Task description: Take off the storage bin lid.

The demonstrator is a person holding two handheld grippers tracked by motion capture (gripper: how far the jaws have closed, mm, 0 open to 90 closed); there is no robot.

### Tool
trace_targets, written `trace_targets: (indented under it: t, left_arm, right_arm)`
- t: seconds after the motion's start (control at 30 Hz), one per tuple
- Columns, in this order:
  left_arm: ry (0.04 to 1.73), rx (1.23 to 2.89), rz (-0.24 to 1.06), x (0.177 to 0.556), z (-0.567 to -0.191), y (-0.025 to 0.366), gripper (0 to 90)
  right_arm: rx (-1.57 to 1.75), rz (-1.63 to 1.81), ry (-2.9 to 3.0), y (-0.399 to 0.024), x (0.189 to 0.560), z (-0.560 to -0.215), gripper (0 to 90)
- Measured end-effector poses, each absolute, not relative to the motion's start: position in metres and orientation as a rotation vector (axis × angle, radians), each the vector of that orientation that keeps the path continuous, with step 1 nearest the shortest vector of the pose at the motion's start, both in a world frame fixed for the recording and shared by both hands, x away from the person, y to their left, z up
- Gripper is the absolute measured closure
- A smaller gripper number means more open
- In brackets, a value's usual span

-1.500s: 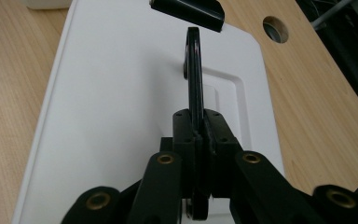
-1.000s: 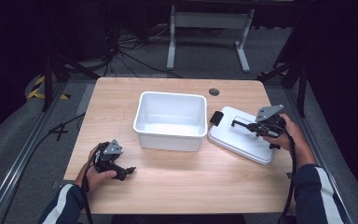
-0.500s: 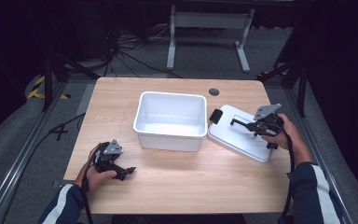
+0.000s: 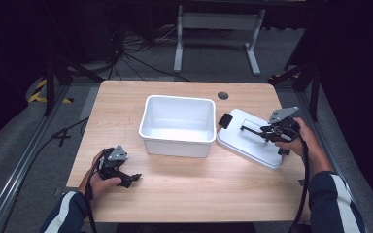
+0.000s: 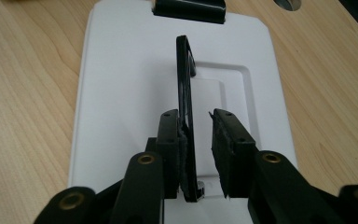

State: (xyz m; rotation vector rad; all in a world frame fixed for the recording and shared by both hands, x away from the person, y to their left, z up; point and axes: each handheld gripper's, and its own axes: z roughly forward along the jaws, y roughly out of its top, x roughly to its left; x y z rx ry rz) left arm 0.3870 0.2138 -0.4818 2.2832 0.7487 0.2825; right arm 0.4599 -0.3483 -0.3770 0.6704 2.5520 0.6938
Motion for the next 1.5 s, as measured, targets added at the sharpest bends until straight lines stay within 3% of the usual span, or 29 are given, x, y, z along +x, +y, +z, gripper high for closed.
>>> trace_targets:
  t: [0.3, 0.73, 1.5]
  left_arm:
    - [0.748, 2.283, 0.283, 0.387, -0.482, 0.214, 0.3]
    - [0.752, 2.280, 0.285, 0.387, -0.482, 0.214, 0.3]
    - [0.747, 2.279, 0.290, 0.383, -0.482, 0.215, 0.6]
  right_arm:
    - [0.707, 0.751, 2.538, -0.350, 0.448, -0.369, 63.0]
    - [0.838, 0.850, 2.364, -0.363, 0.422, -0.352, 35.6]
    - [0.860, 0.838, 2.292, -0.387, 0.373, -0.364, 31.4]
